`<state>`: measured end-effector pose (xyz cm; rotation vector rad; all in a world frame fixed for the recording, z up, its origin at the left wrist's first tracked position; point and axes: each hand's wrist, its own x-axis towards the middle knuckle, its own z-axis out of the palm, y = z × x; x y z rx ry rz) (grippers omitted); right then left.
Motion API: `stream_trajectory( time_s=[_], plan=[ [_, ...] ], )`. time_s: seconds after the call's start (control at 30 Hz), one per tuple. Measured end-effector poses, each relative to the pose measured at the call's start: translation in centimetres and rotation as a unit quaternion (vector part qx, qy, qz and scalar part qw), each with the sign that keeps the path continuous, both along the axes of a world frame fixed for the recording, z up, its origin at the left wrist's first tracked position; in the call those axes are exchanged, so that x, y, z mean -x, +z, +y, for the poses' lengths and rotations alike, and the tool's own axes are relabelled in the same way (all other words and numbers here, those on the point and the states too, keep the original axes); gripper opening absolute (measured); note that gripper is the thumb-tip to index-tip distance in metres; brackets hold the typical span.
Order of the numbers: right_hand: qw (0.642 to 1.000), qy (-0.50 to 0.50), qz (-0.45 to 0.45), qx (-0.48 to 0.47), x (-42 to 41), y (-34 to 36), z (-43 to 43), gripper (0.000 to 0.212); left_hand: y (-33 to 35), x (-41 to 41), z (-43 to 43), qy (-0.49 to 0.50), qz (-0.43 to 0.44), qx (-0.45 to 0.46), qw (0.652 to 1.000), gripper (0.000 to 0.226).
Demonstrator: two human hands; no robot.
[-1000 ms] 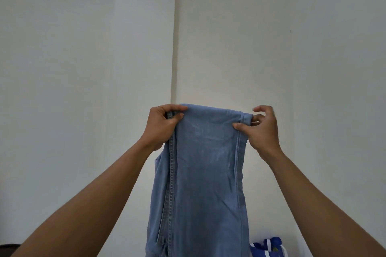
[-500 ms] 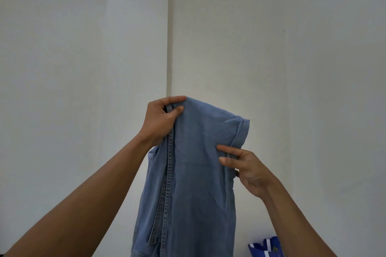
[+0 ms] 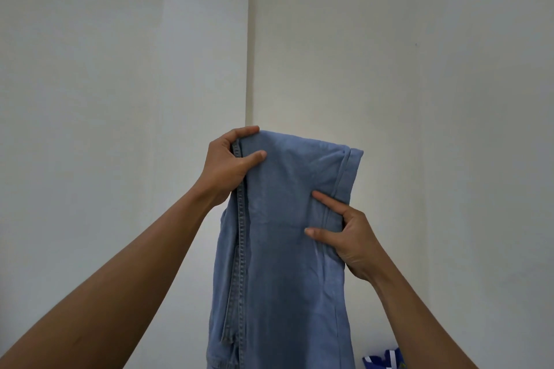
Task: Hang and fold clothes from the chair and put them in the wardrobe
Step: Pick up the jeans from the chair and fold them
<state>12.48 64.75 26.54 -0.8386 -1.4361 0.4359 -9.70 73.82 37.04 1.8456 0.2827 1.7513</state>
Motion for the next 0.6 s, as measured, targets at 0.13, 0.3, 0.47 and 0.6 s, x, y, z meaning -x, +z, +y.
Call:
stream_trajectory(
  time_s=[0.13,0.3,0.47,0.6],
  plan=[
    [0.999,0.005,-0.006,-0.043,-0.5,1.0,-0.5,0.063,1.0,1.0,0.7,0.067,0.093,-0.049,0.992,0.083],
    [0.999,0.010,-0.020,-0.044,-1.0,1.3,-0.8,0.064,2.3,1.4,0.1,0.402,0.357,-0.064,0.840,0.115],
    [0.998,-0.008,-0.054,-0.042,-1.4,1.9,-0.7,0.064,-0.8,1.3,-0.3,0.406,0.189,-0.167,0.878,0.091],
    [0.995,-0.010,-0.090,-0.044,-1.3,3.3,-1.1,0.063,-10.0,0.1,-0.5,0.071,0.082,-0.032,0.994,0.045]
  ],
)
